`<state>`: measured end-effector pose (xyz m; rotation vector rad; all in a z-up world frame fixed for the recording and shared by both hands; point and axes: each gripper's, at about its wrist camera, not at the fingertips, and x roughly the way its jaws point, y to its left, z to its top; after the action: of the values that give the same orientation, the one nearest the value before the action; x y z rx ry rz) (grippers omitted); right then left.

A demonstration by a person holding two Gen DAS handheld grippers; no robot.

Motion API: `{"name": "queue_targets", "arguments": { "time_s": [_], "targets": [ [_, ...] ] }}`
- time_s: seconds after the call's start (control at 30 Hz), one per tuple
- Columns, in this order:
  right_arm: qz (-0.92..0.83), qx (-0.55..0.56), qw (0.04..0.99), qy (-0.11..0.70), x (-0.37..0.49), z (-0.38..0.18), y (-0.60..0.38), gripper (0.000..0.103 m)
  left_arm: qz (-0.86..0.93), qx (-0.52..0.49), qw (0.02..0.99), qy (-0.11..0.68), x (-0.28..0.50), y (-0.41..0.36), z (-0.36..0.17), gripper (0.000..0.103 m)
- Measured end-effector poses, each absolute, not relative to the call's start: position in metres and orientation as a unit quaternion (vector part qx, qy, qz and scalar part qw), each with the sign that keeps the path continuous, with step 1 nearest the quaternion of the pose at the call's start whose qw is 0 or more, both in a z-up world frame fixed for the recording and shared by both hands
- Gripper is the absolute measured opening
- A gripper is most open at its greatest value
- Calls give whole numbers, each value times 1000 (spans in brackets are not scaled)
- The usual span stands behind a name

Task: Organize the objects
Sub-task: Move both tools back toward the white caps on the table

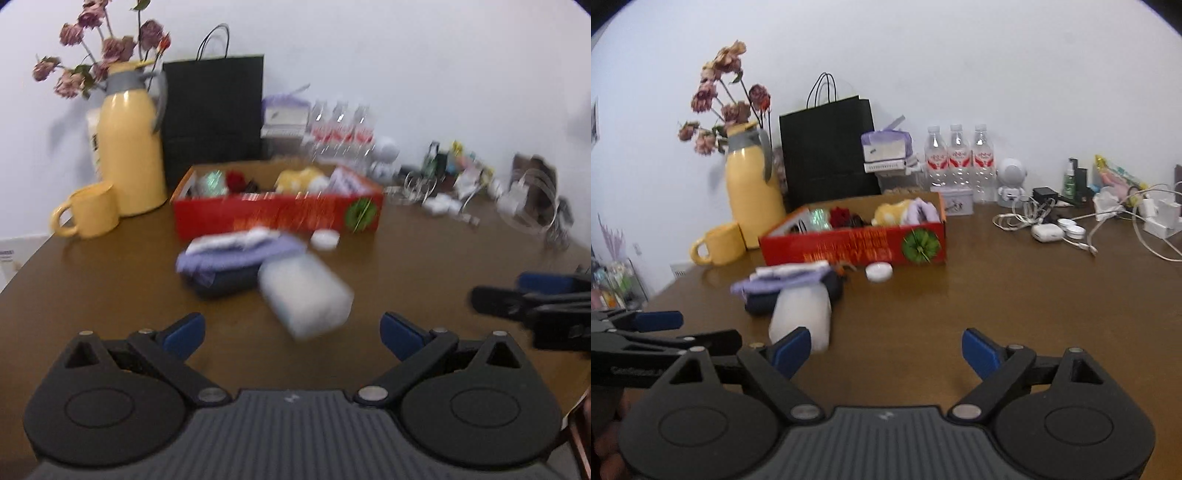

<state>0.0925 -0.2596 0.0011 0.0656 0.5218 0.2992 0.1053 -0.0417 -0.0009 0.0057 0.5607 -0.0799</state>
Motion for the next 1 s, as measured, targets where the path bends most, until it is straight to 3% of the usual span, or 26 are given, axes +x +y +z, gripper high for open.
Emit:
{"name": "queue_targets", "arguments": {
  "time_s": [0.33,0.53,0.63,0.67,0.7,0.73,0.77,0.8,0.87,1.0],
  "targets": [
    [156,17,948,277,77,-11,-246,89,-7,-10,962,274,98,-13,-14,103],
    [176,12,953,248,124,1,-232,87,2,-22,971,238,152,16,11,102],
    [197,21,951,236,169,11,-222,84,-28,-14,971,237,202,27,26,83],
    [205,26,950,235,189,13,-218,79,-37,-10,968,247,228,32,29,70],
    [212,31,947,239,209,14,-213,74,-43,-11,965,259,249,38,30,51],
    [222,38,943,245,231,15,-208,72,-51,-17,958,281,273,44,28,44],
    [234,49,937,255,256,12,-202,64,-73,-19,949,307,300,49,24,33],
    [246,62,927,277,283,8,-195,50,-87,-24,940,329,321,54,17,26],
    [257,89,907,323,329,-5,-180,35,-102,-23,925,366,358,59,1,25],
    [255,68,897,355,374,-28,-141,30,-129,-23,904,407,389,57,-29,26]
  ]
}}
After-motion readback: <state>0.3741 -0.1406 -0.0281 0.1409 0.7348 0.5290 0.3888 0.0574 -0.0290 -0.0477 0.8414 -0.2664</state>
